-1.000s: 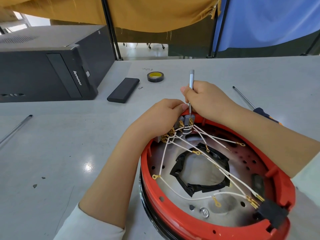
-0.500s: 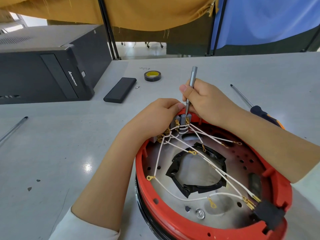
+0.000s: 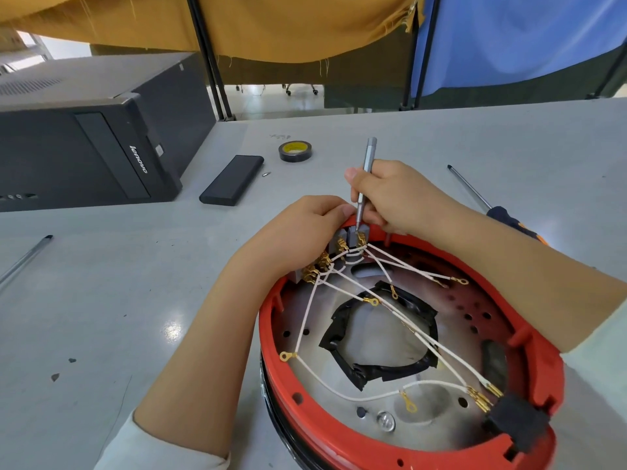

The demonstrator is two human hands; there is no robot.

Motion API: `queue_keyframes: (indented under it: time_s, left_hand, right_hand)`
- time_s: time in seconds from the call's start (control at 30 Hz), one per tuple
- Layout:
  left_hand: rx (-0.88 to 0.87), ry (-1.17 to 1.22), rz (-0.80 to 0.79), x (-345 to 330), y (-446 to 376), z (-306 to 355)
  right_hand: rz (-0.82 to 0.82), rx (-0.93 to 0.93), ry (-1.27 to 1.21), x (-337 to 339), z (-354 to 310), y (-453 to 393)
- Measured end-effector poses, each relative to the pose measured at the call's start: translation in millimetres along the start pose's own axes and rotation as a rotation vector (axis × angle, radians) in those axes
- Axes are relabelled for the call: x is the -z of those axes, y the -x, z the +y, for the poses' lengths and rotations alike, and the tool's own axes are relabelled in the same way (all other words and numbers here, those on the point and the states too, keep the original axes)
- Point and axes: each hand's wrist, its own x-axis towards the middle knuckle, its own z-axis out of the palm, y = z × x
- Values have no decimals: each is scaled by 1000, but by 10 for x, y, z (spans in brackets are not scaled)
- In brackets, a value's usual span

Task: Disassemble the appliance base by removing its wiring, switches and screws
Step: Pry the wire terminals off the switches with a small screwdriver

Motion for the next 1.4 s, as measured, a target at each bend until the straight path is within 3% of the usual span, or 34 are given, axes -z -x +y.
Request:
queue_keyframes:
  time_s: [0.1, 0.33, 0.77, 1.13, 1.4]
  left_hand:
    - [-18, 14, -2, 1, -14, -21]
    - [-20, 18, 2, 0, -3, -22]
    - [-19, 14, 0, -14, 1, -18]
    - [-6, 28, -7, -9, 11, -7]
    - [-2, 42, 1, -14, 1, -24]
  right_hand:
    - [-40, 3, -188, 110, 23, 41]
    - [81, 73, -203, 59, 235, 159]
    - [102, 149, 30, 50, 180, 183]
    - [-13, -48, 87, 58, 17, 40]
    - [173, 121, -2, 46, 113, 175]
